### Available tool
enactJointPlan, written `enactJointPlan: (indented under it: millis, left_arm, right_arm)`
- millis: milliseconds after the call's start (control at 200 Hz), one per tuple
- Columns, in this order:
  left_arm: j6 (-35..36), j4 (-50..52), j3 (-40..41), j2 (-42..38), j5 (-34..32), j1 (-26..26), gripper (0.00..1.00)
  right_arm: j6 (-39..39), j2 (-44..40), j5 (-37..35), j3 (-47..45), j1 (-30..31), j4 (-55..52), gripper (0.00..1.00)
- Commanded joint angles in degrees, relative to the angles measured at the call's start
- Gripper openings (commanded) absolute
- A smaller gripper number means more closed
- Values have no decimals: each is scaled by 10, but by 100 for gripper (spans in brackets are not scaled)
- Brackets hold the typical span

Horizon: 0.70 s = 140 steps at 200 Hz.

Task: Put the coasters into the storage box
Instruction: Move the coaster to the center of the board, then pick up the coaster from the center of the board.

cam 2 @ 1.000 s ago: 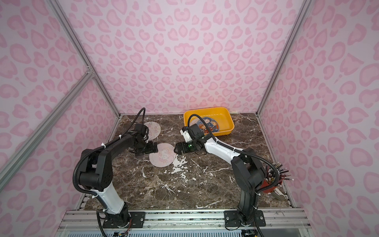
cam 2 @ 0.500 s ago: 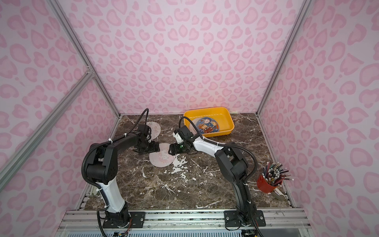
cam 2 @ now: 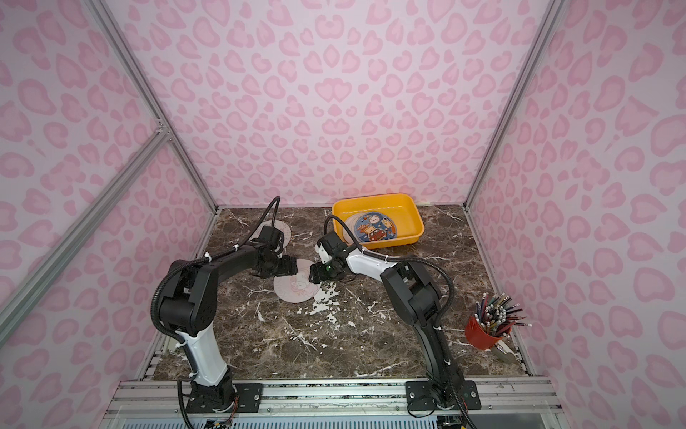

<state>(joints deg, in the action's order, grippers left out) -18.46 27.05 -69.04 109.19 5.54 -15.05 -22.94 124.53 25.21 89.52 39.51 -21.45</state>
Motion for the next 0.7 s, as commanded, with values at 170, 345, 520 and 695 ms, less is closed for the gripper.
enactJointPlan:
  millis: [170, 345, 520, 695]
  left_arm:
    - [-25, 59, 24, 0, 64, -9, 88]
    - [-29, 56, 33, 1, 66, -11, 87]
    - [-32, 54, 33, 2, 65, -14, 86]
    - [-32, 55, 32, 1, 67, -15, 86]
  right_arm:
    - [-11, 27, -18, 12, -2, -18, 63]
    - [-11, 29, -11, 8, -1, -17, 61]
    - [-13, 32, -6, 7, -1, -17, 56]
    - [-17, 35, 1, 9, -1, -13, 48]
